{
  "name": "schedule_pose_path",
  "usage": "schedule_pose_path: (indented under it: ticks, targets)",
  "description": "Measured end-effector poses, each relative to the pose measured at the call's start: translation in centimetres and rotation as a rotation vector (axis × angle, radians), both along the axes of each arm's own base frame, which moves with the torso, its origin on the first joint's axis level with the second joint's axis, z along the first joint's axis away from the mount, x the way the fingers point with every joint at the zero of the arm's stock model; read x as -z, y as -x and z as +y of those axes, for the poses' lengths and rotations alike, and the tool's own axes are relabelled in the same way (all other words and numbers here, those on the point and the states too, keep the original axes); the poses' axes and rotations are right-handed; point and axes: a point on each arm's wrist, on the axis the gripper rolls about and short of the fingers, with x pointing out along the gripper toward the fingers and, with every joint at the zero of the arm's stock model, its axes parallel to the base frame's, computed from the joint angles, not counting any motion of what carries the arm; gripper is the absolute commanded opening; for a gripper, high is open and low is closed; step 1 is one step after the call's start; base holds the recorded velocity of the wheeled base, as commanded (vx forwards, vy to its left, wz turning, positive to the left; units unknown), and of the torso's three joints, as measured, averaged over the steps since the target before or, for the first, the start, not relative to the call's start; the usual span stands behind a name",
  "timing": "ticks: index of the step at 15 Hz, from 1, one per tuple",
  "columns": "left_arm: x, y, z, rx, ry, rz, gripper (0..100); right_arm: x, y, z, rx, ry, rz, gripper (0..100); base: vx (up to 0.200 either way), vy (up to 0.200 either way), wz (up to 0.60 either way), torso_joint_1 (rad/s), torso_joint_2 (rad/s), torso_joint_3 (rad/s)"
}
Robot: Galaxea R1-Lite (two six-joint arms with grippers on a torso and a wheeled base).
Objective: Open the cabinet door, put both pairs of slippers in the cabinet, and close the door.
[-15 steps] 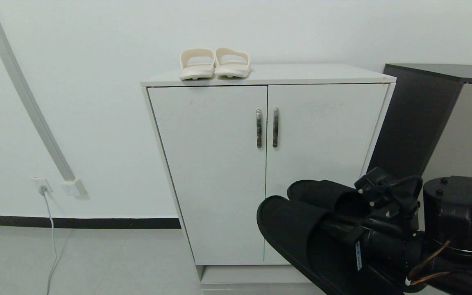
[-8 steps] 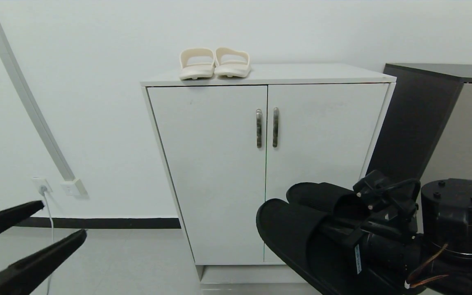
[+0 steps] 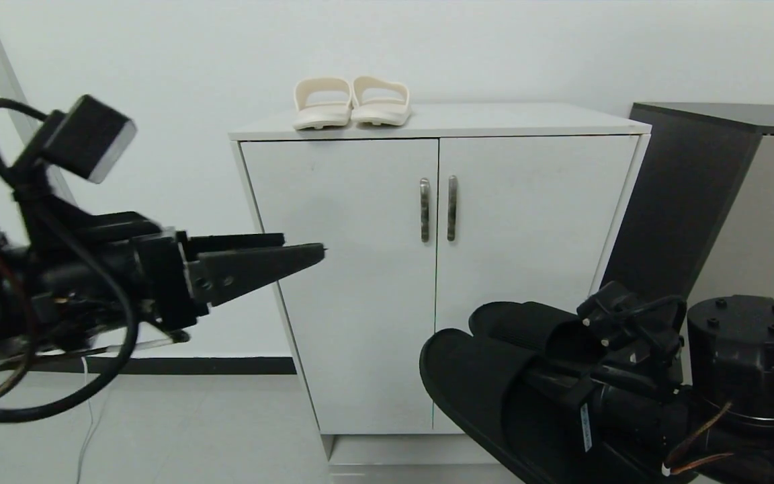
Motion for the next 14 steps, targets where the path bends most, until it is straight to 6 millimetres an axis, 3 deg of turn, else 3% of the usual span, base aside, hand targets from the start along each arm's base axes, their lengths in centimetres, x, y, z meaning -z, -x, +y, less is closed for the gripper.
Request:
schedule_pose_path:
  ticks: [3,7,14]
  targets:
    - [-0.1,-4.0,-3.1,0.083,0.044,-0.018,100,0.4,0.1,-0.2,0.002,0.011,0.012,0,0.000,0.000,0.00,0.000,0.00,0.000]
    - [-0.1,-7.7,-6.7,0.262,0.130,0.049,100,0.6,0.2,-0.3,0.001,0.017,0.019,0,0.000,0.000,0.00,0.000,0.00,0.000]
    - [1.6,-14.4,-11.0,0.289,0.147,0.098,100,0.6,0.2,-0.4,0.006,0.018,0.019,0,0.000,0.000,0.00,0.000,0.00,0.000]
